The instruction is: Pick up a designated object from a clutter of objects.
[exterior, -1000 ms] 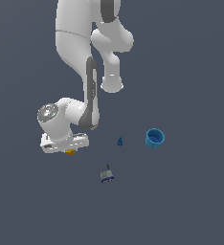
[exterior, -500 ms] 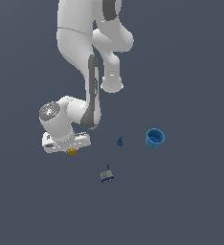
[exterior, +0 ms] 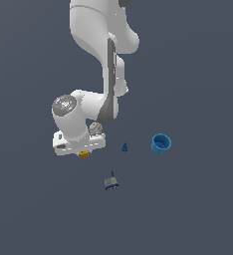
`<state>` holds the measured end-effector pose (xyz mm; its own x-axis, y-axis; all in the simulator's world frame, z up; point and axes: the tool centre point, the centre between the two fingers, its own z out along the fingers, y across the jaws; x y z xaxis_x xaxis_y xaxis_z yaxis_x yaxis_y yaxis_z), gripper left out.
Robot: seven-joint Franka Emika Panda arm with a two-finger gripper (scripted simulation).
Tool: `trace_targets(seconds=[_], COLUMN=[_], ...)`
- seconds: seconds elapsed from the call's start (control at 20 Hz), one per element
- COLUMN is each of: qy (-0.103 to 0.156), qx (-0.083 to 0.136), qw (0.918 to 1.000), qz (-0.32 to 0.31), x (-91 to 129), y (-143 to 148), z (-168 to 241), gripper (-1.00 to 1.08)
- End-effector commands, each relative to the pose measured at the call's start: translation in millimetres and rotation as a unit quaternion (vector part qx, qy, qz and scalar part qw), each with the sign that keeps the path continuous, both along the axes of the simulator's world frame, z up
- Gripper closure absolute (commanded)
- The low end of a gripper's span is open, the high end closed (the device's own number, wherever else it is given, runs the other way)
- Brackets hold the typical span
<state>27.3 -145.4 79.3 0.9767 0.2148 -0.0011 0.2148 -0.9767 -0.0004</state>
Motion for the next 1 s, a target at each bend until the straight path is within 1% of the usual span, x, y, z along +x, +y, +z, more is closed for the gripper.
trace_targets(seconds=[0.0,0.95], qy=[-0.001,-0.001], qx=[0.0,-0.002], qw=[1.0,1.0], qz=[0.0,0.0], x=[3,27], y=[23,211], z=[20,186], gripper=[1.08,1.08])
